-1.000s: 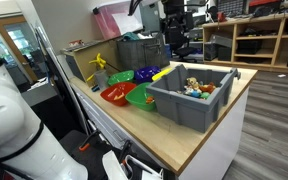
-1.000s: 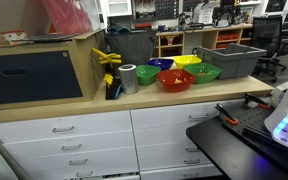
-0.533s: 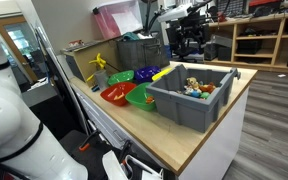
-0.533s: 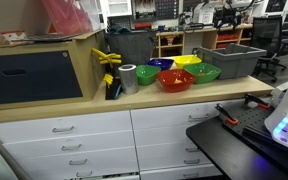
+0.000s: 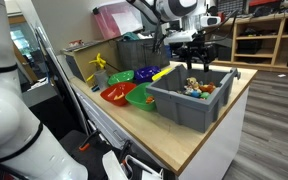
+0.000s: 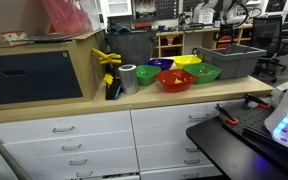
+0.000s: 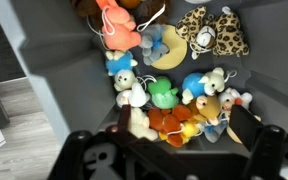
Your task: Put the blue toy into the green bowl on the left
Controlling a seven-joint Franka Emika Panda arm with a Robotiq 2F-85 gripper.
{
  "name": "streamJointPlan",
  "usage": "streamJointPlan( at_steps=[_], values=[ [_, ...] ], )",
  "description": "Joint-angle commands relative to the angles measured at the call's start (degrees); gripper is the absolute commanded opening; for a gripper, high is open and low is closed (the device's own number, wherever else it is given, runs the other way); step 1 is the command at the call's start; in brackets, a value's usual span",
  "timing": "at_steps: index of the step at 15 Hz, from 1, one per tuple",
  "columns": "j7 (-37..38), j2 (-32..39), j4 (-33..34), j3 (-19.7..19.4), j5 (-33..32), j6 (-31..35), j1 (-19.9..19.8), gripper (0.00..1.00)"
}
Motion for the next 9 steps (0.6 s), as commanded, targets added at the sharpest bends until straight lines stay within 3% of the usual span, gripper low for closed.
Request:
streamJointPlan(
  at_steps=[1, 9],
  values=[
    [2.3, 2.5, 0.3, 0.2, 0.2, 1.3, 0.3, 1.00],
    [6.3, 5.7, -1.8, -0.2, 0.4, 2.3, 0.6, 1.00]
  ],
)
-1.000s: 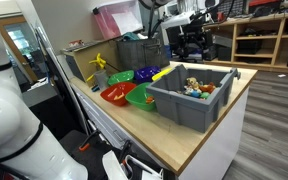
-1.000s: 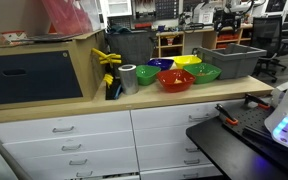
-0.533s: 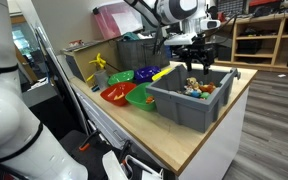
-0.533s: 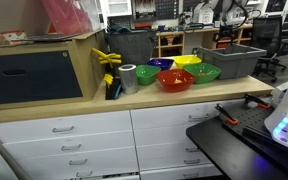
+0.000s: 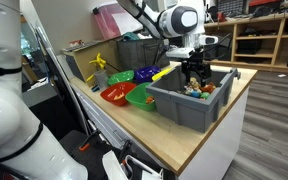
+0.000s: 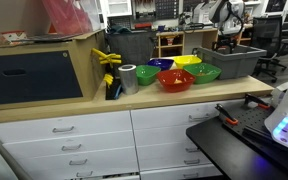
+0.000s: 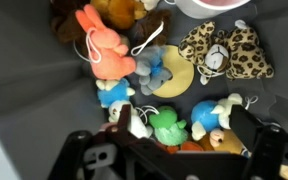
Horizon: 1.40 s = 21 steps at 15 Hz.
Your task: Put the blue toy into the green bowl on the left
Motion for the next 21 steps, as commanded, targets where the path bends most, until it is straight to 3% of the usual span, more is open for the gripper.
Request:
streamJointPlan(
  at_steps=[1, 14, 21],
  values=[
    [2.8, 0.3, -1.6, -0.4, 0.5, 1.7, 0.3, 1.00],
    [3.0, 7.2, 0.6, 0.9, 1.7, 10.7, 0.3, 1.00],
    [1.9, 9.1, 1.9, 5.3, 7.0, 14.1, 0.6, 1.00]
  ],
)
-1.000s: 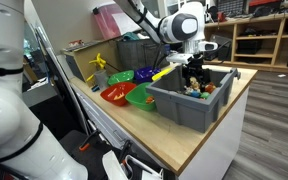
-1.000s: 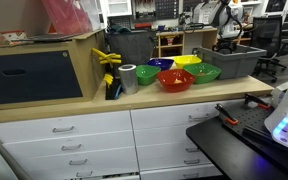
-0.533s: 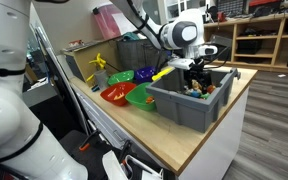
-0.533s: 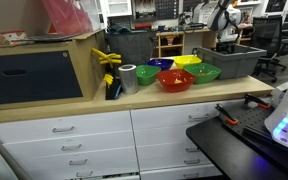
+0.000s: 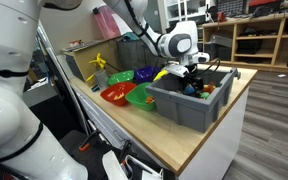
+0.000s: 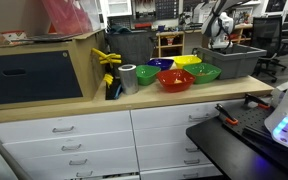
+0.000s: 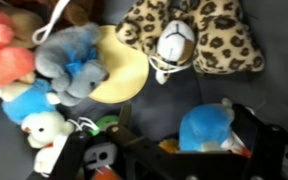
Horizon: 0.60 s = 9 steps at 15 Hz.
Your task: Put the blue toy into the green bowl on the left
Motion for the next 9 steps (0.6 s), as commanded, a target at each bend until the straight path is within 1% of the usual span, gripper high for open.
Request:
streamJointPlan(
  at_steps=[1, 4, 5, 6, 9],
  values=[
    [-0.6, 0.3, 1.3, 1.6, 2.4, 1.2, 0.6, 1.00],
    [-0.9, 1.1, 1.8, 1.0, 1.6, 1.8, 0.5, 1.00],
    [-1.3, 1.3, 1.8, 0.9, 1.3, 1.9, 0.3, 0.90],
    [-1.5, 1.3, 1.8, 0.8, 1.2, 1.9, 0.3, 0.74],
    [-1.5, 1.2, 1.5, 0.7, 1.4, 1.5, 0.1, 0.51]
  ],
)
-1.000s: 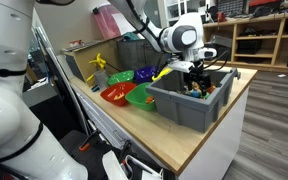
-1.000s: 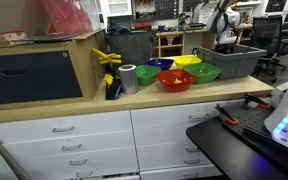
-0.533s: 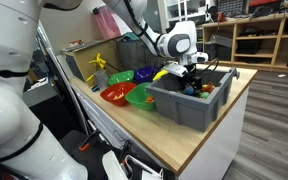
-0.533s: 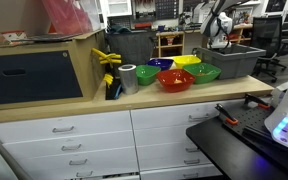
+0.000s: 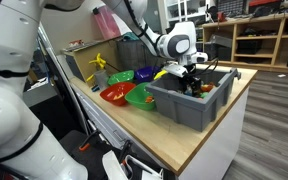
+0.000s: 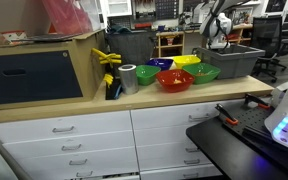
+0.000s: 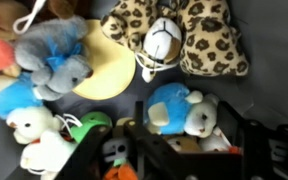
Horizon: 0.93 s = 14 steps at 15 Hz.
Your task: Put the blue toy into the green bowl on the left
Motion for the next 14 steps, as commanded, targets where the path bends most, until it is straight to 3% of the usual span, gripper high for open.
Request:
streamJointPlan(
  at_steps=[1, 6, 9, 10, 14],
  values=[
    [-1.0, 0.5, 0.8, -0.1, 0.8, 0.1, 0.0, 0.42],
    [-0.9, -1.6, -0.1, -0.7, 0.3, -1.4, 0.1, 0.05],
    [-1.0, -4.4, -1.2, -1.6, -0.4, -2.8, 0.1, 0.05],
    [-1.0, -5.4, -1.5, -1.9, -0.5, -3.5, 0.1, 0.01],
    [-0.9, -11.3, -1.9, -2.9, -0.7, -9.0, 0.0, 0.04]
  ],
)
